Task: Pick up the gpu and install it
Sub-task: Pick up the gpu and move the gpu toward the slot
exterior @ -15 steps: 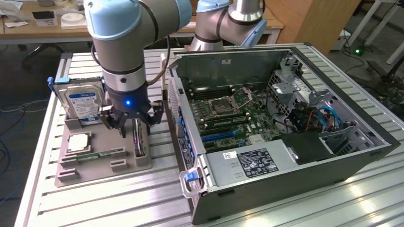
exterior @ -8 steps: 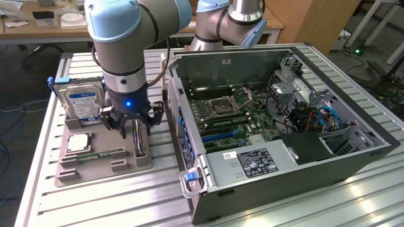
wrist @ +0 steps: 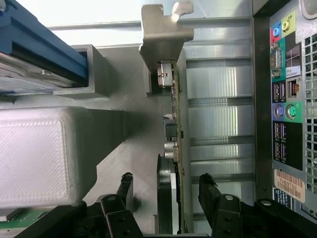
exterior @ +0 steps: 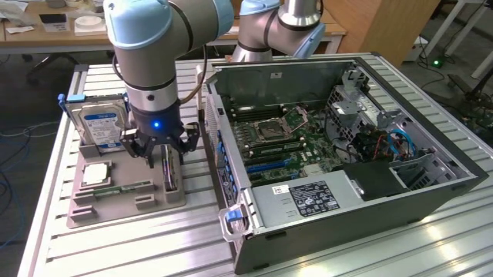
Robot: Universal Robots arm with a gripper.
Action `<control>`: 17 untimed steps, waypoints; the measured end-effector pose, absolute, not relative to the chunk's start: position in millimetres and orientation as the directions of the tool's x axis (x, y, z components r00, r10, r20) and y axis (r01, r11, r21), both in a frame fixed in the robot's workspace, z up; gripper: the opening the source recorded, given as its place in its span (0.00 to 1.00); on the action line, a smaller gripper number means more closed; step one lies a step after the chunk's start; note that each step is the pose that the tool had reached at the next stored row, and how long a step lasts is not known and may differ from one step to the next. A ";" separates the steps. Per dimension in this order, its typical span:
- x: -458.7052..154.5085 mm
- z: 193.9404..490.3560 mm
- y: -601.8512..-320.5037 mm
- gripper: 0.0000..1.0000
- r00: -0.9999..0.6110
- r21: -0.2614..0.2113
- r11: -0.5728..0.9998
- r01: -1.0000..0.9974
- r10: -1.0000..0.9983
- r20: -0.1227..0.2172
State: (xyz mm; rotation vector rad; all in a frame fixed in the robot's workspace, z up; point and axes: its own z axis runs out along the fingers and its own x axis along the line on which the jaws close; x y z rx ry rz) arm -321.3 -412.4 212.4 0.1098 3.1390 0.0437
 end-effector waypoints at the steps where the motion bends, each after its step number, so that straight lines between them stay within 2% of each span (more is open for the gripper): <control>1: -321.3 212.4 -412.4 0.65 -0.998 0.027 0.997 0.070 0.070 0.001; 10: -321.0 211.2 -412.4 0.65 -0.998 0.023 0.997 0.070 0.070 0.000; 12: -321.0 211.1 -412.4 0.63 -0.998 0.022 0.997 0.070 0.070 0.000; 13: -321.0 211.1 -412.4 0.56 -0.998 0.022 0.997 0.070 0.070 0.000; 17: -321.0 211.1 -412.4 0.56 -0.998 0.021 0.997 0.070 0.070 0.000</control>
